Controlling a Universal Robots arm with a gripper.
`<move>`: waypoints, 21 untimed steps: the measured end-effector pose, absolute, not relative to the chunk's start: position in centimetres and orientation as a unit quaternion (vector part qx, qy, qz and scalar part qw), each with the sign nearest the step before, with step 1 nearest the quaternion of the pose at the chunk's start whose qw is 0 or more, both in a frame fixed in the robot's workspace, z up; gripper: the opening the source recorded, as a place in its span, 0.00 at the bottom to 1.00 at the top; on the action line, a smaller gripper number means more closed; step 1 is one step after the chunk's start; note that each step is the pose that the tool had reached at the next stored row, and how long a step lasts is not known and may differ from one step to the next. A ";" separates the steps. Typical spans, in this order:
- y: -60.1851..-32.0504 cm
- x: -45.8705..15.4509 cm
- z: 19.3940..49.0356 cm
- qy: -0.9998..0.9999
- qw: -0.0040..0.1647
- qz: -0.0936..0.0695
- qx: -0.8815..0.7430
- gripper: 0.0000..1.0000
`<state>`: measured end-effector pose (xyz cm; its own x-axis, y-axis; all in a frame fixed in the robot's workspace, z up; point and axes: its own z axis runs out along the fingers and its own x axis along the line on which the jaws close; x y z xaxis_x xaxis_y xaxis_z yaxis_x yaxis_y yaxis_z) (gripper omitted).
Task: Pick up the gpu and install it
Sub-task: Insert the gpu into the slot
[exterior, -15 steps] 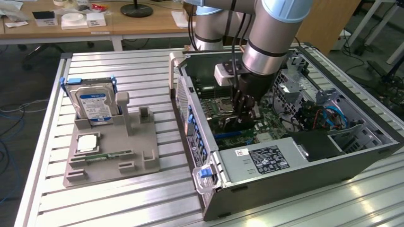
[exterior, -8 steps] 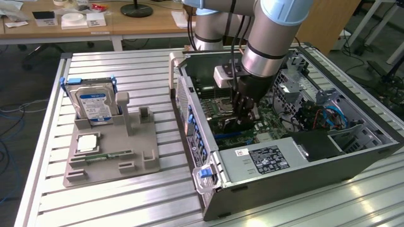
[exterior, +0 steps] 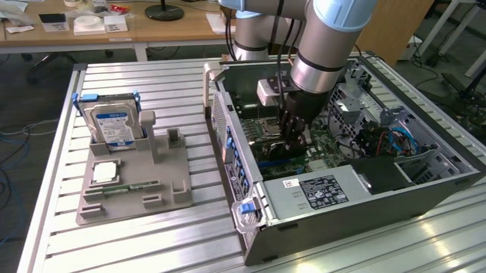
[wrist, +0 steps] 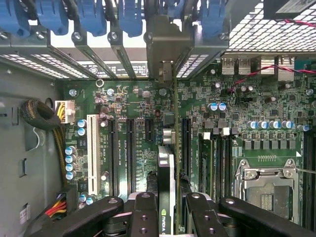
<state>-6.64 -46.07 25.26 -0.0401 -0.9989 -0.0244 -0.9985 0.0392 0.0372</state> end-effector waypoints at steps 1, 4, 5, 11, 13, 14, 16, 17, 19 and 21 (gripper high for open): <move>-46.1 -6.6 25.2 -0.721 0.004 -0.022 0.693 0.26; -46.2 -6.6 25.2 -0.721 0.004 -0.022 0.693 0.26; -46.2 -6.6 25.2 -0.721 0.004 -0.022 0.693 0.26; -46.3 -6.6 25.2 -0.721 0.004 -0.022 0.693 0.26; -46.3 -6.6 25.2 -0.721 0.004 -0.022 0.693 0.26; -46.3 -6.6 25.1 -0.721 0.004 -0.022 0.693 0.26; -46.3 -6.6 25.1 -0.721 0.004 -0.022 0.693 0.26; -46.3 -6.6 25.1 -0.721 0.004 -0.022 0.693 0.26; -46.3 -6.5 25.1 -0.721 0.004 -0.022 0.693 0.26; -46.3 -6.5 25.1 -0.721 0.004 -0.022 0.693 0.26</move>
